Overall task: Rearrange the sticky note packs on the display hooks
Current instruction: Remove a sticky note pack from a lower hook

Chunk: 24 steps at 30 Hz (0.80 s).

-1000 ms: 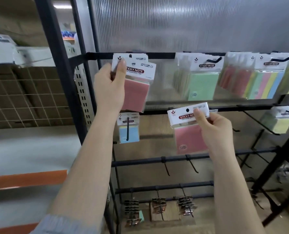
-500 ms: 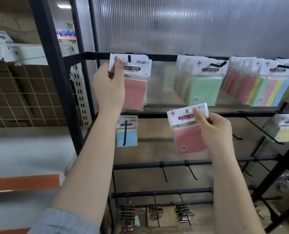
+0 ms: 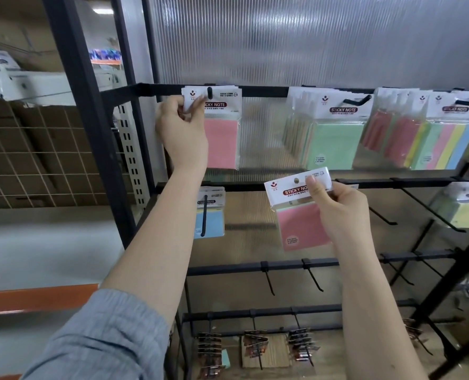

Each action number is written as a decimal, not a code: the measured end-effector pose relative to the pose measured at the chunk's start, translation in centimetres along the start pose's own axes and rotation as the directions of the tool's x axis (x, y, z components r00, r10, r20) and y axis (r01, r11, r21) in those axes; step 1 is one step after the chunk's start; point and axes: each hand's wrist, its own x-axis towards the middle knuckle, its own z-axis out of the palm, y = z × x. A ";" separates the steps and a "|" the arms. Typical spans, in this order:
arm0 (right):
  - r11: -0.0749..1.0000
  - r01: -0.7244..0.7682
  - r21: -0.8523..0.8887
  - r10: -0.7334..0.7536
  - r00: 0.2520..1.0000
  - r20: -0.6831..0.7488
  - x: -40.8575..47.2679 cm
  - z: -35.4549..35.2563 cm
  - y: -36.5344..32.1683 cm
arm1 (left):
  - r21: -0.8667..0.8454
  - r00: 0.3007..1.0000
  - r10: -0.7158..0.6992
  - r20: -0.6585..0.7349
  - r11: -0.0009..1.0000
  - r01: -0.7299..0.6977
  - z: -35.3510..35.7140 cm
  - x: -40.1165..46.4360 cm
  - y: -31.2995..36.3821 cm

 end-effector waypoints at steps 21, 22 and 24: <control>0.947 0.291 0.136 -0.305 0.948 0.093 0.0 4.0 -5.2 | 0.449 0.826 -0.506 0.250 0.816 0.363 -6.9 -7.3 -9.2; 0.936 0.304 0.175 -0.324 0.941 0.098 0.1 4.5 -5.9 | 0.511 0.787 -0.558 0.264 0.773 0.376 -7.2 -7.6 -9.7; 0.916 0.313 0.253 -0.343 0.936 0.085 0.4 5.5 -7.2 | 0.568 0.741 -0.609 0.284 0.729 0.382 -7.6 -8.0 -10.6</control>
